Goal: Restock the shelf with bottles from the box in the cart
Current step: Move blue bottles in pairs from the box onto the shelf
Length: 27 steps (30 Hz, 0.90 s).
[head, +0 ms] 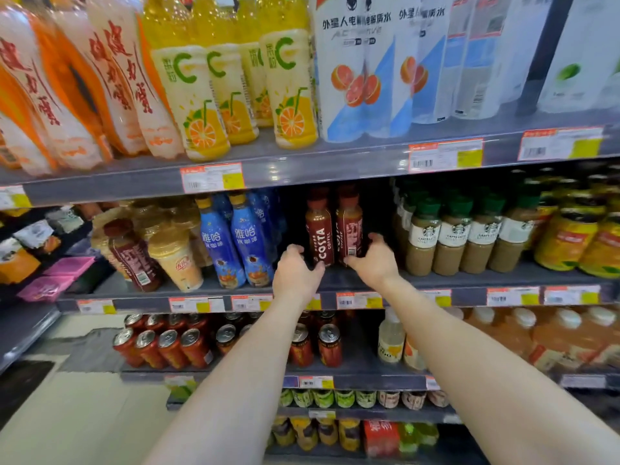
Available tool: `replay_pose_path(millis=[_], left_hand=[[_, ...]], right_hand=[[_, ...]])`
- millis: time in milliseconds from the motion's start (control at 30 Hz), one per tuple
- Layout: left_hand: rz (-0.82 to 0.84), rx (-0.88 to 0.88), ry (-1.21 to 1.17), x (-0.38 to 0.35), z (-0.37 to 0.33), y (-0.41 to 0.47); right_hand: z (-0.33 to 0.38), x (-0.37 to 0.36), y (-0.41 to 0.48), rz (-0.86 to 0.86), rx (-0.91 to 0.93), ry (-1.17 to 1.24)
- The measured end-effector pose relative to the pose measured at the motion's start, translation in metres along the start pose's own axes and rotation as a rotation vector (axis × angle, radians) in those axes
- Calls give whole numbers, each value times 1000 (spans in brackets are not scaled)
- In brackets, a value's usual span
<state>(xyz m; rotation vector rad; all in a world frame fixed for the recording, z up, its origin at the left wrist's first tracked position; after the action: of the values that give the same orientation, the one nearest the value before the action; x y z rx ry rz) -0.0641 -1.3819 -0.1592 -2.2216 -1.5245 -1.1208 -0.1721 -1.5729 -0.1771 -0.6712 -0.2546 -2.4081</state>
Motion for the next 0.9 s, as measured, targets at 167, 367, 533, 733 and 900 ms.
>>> replay_pose_path(millis=[167, 367, 533, 733, 900], left_hand=[[5, 6, 25, -10, 5, 15], [22, -51, -25, -14, 1, 29], [34, -84, -56, -15, -4, 39], [14, -85, -161, -15, -3, 45], [41, -115, -196, -16, 0, 45]], right_hand=[[2, -9, 12, 41, 33, 48], [-3, -12, 18, -12, 21, 9], [1, -18, 18, 5, 59, -73], [-3, -15, 17, 76, 38, 101], [-3, -14, 17, 35, 14, 66]])
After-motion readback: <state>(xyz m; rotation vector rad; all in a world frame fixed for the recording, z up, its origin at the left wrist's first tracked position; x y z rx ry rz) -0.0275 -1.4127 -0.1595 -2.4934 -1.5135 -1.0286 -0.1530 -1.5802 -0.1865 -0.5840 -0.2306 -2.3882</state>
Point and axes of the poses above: each hand's wrist, its own y-axis towards the middle knuckle, its own x-axis out of the back of the hand, z = x × y, the point moved 10 cm from there along y, towards the middle knuckle, and after that the axes turned 4 degrees about -x, right-handed, at the moved point
